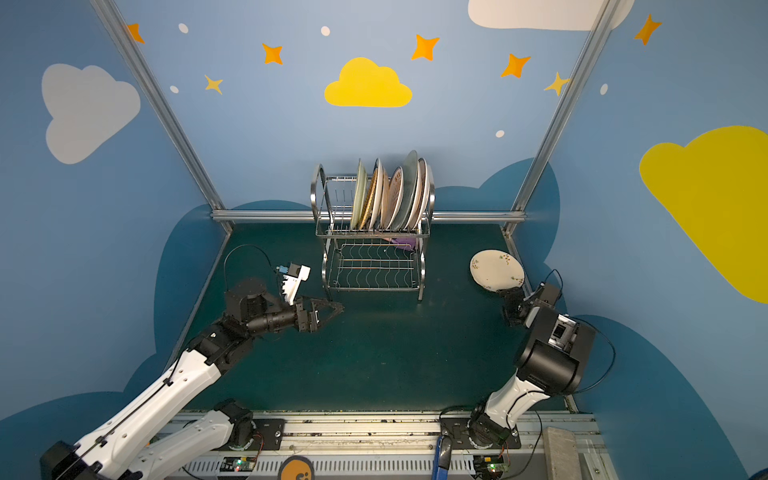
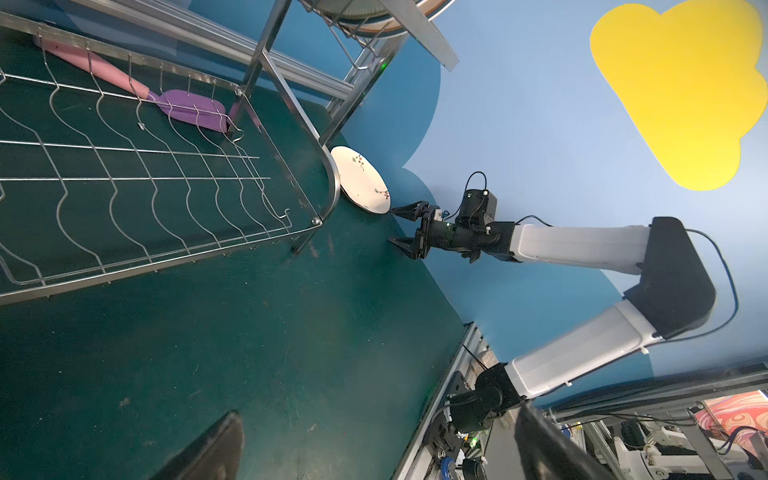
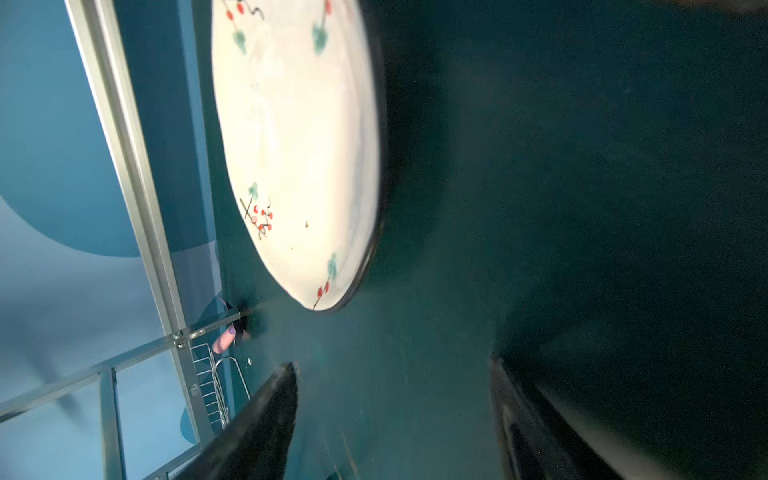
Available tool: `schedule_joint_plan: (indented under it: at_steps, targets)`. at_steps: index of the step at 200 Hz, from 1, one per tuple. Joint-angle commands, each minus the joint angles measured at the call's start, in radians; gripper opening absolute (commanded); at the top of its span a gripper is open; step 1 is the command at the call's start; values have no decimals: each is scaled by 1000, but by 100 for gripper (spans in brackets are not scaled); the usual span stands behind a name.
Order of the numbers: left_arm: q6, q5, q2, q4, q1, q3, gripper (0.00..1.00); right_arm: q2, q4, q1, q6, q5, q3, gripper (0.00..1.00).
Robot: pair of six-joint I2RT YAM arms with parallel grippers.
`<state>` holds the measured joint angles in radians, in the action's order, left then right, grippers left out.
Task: Load the plates into the dish rack
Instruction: 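Reach the right gripper to the white berry-pattern plate's edge and pinch it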
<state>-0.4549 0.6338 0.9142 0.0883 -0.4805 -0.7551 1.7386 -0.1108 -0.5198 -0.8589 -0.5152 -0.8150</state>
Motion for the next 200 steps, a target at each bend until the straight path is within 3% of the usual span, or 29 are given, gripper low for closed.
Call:
schedule_joint_plan:
  at_steps: [1,168,200]
  targets:
    - [-8,12,-4,-35,3,7,100,58,-85,-20,-40,-63,-26,66]
    - [-24,-3,23,-63,3,17,100,310,-112,-10,-174,-37,-180,31]
    - [-24,-6,24,-65,3,17,100,329,-124,-1,-184,-37,-192,19]
